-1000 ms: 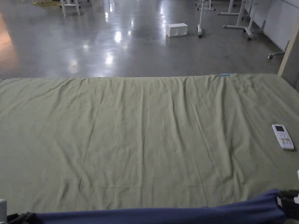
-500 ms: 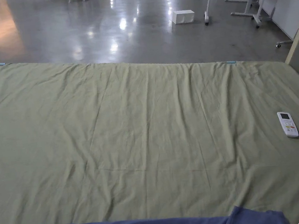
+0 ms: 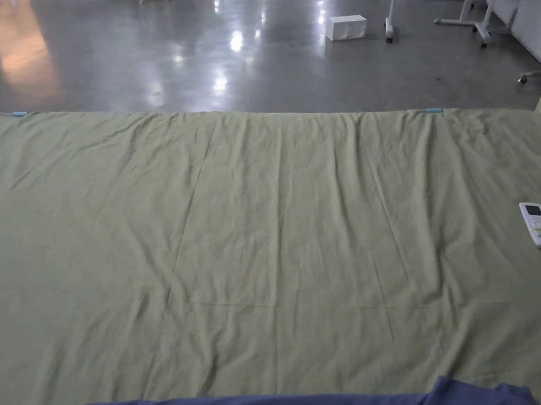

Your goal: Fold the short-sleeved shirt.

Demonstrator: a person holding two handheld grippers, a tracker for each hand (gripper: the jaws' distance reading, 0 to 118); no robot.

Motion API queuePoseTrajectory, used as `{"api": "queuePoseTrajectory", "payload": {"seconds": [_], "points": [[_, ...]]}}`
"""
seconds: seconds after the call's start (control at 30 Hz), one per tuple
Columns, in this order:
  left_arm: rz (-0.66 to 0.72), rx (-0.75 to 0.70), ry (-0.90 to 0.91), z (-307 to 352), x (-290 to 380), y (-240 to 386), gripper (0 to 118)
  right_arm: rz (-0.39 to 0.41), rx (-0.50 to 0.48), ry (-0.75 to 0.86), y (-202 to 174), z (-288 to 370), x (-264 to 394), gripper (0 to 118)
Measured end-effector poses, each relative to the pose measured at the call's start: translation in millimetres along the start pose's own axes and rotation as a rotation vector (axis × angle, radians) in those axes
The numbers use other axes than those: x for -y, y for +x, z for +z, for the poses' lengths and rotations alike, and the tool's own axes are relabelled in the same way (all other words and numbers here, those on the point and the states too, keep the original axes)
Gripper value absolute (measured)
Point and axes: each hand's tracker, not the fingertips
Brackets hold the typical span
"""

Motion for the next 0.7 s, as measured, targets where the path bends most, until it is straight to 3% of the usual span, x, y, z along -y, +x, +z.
{"api": "queuePoseTrajectory", "payload": {"seconds": [0.13,0.33,0.43,0.53,0.57,0.63,0.67,0.7], "points": [[-0.03,-0.015,0.149,11.7,-29.3,21.3,70,-0.066,0.053,0.175,1.2,36.5,-35.0,100],[-0.042,-0.023,0.425,27.8,-69.8,72.7,70,-0.192,0.052,0.594,-24.8,62.8,-69.7,97],[-0.07,-0.051,0.571,38.7,-81.9,98.4,69,-0.274,0.041,0.762,-39.5,73.1,-82.2,80],[-0.094,-0.095,0.689,50.1,-89.1,118.6,63,-0.29,0.073,0.895,-54.3,82.1,-92.5,62],[-0.103,-0.11,0.715,53.0,-90.8,123.9,59,-0.273,0.085,0.937,-58.3,84.3,-96.0,54],[-0.124,-0.143,0.767,58.7,-94.3,134.5,34,-0.258,0.116,1.008,-66.7,90.1,-102.2,35],[-0.137,-0.164,0.783,60.0,-95.7,138.4,16,-0.248,0.13,1.033,-69.0,92.5,-104.2,26],[-0.15,-0.185,0.794,61.1,-97.4,142.5,11,-0.261,0.12,1.022,-72.3,92.4,-106.1,17]]}}
